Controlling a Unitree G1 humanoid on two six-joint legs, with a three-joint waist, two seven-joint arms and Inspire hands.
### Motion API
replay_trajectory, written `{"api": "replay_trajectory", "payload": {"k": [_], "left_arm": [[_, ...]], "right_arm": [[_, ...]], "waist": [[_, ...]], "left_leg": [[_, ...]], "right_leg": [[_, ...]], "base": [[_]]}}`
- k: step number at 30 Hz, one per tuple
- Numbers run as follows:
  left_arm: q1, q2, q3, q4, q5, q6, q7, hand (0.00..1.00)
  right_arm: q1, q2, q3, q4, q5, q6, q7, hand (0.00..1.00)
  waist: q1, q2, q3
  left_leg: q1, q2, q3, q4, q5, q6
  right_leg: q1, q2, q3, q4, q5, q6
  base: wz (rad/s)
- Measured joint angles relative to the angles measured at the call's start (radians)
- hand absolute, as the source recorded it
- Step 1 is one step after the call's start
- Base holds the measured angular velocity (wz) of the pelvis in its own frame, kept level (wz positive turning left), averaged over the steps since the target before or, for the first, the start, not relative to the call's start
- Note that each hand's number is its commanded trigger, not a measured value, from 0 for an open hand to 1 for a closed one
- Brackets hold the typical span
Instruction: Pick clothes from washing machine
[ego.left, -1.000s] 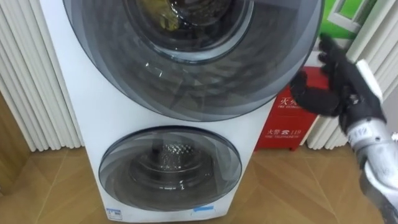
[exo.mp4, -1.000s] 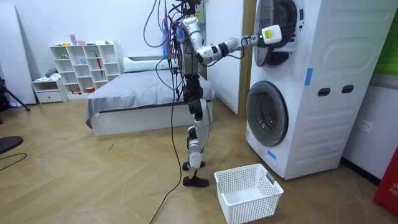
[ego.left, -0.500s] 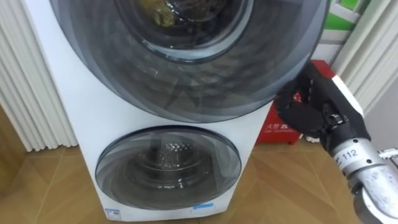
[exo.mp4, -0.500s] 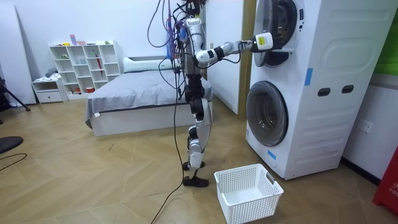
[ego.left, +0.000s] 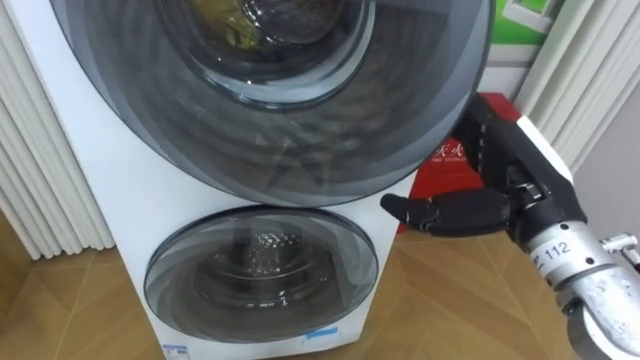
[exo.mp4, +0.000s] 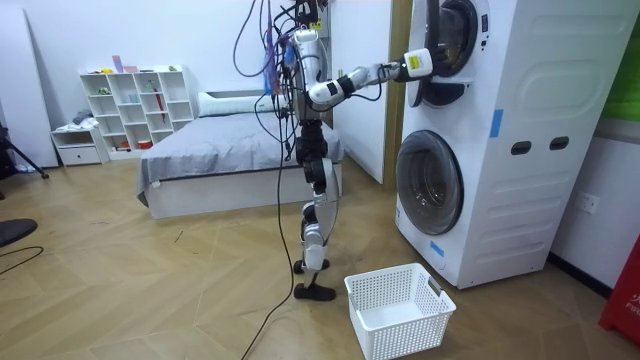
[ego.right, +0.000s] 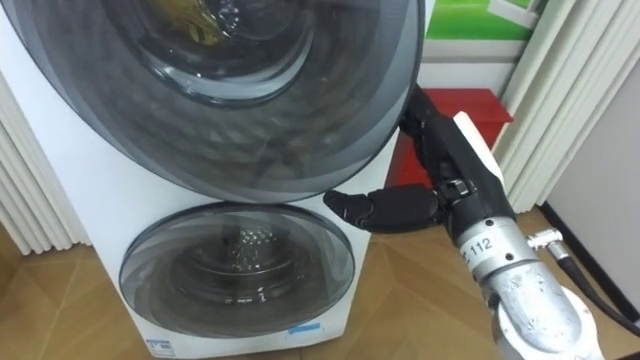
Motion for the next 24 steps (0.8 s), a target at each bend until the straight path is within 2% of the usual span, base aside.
{"api": "replay_trajectory", "payload": {"k": [5,10,16,20,24], "left_arm": [[-0.002,0.000,-0.008,0.030,0.000,-0.008,0.001,0.00],[-0.004,0.000,-0.008,0.030,0.001,-0.016,0.001,0.00],[-0.011,0.000,-0.025,0.031,0.000,-0.039,0.001,0.00],[-0.035,0.000,-0.025,0.049,-0.001,-0.062,0.003,0.00],[-0.050,-0.001,-0.022,0.058,-0.019,-0.086,0.004,0.00]], "right_arm": [[0.008,0.004,0.000,-0.032,0.020,0.000,0.001,0.00],[0.019,0.034,-0.004,-0.061,0.027,-0.006,0.017,0.00],[0.041,0.035,-0.005,-0.076,0.024,-0.055,0.038,0.00],[0.041,0.034,-0.023,-0.137,0.026,-0.066,0.035,0.00],[0.022,0.033,-0.047,-0.230,0.041,-0.132,0.032,0.00]], "waist": [[-0.010,-0.001,0.0003],[-0.023,-0.001,0.0006],[-0.030,-0.001,0.0008],[-0.032,-0.002,0.0010],[-0.032,-0.006,-0.0015]], "left_leg": [[0.001,0.000,0.000,0.000,0.000,0.000],[0.005,0.000,0.001,0.000,-0.002,-0.001],[0.008,0.002,0.012,-0.002,-0.003,-0.002],[0.006,0.001,0.013,-0.004,-0.003,-0.002],[0.010,0.001,0.014,-0.006,-0.003,-0.002]], "right_leg": [[0.001,0.000,0.000,0.000,0.000,0.000],[0.002,0.001,0.003,0.000,0.000,-0.001],[0.001,0.002,0.016,0.000,0.000,-0.001],[-0.002,0.002,0.017,0.000,0.000,-0.001],[0.000,0.004,0.020,0.000,0.000,-0.001]], "base": [[0.00],[-0.02],[-0.04],[-0.01],[0.00]]}}
